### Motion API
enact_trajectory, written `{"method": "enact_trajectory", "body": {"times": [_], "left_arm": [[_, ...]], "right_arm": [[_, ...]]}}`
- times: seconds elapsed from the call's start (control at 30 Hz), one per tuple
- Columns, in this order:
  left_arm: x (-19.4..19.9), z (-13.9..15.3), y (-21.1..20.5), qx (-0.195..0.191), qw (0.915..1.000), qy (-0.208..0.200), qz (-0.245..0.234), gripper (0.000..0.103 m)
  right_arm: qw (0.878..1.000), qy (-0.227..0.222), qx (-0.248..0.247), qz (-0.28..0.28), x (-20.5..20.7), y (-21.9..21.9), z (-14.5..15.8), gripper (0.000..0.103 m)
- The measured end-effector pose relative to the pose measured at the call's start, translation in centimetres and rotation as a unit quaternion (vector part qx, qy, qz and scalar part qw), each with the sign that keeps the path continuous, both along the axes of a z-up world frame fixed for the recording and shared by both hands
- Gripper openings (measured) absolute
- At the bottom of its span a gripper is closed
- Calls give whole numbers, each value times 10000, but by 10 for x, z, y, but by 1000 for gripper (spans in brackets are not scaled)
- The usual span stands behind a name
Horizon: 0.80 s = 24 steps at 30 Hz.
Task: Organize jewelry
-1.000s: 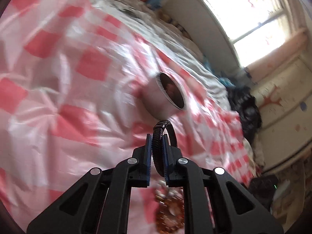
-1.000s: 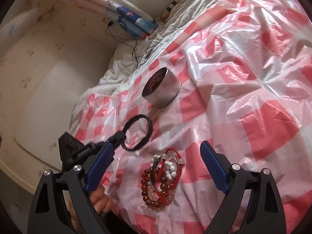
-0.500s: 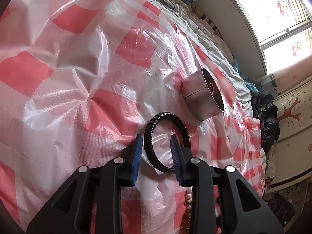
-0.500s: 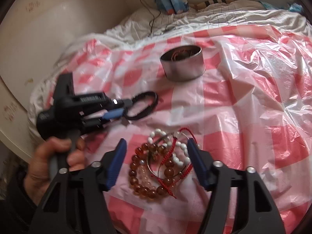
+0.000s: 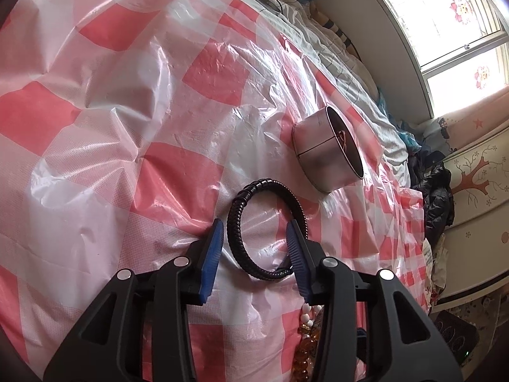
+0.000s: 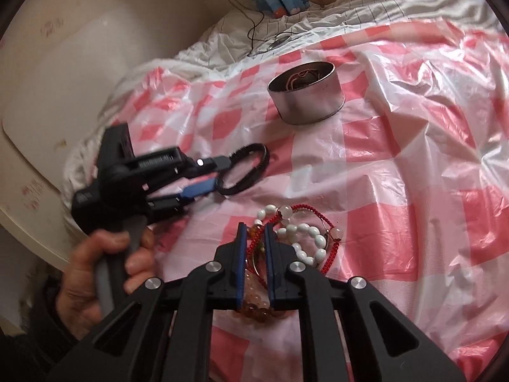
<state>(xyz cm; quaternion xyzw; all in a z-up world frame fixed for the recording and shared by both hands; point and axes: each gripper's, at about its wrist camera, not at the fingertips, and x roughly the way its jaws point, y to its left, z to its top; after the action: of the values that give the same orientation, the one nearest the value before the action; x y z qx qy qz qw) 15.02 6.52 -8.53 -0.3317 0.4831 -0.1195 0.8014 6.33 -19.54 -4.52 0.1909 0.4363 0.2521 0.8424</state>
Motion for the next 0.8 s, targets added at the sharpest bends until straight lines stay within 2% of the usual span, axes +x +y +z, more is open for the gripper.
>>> {"method": "enact_trajectory", "body": {"times": [0.17,0.27,0.3,0.33,0.37,0.5,0.8], "left_arm": [[1,0,-4,83,9999,-19,-62,43],[2,4,-12,336,9991,-37,-241,42],[2,5,-14,414,9987,-65,-302,40],[1,6,-15,454,9983,-94,-354,24],[1,7,-17,415,9982,-109,-424,13],[-3,16,-18,363,9977,-349,-448,10],[-7,27,-13,-151,9965,-673,-462,9]], "right_arm": [[9919,218,1246,-140,5,-26,-3,12],[9827,182,1835,-180,4,-39,0,12],[9799,159,1978,-188,4,-42,1,12],[9768,136,2127,-188,3,-45,3,12],[9743,125,2243,-179,3,-47,4,12],[9691,106,2461,-138,3,-49,5,12],[9611,3,2755,-213,2,-58,7,12]]}}
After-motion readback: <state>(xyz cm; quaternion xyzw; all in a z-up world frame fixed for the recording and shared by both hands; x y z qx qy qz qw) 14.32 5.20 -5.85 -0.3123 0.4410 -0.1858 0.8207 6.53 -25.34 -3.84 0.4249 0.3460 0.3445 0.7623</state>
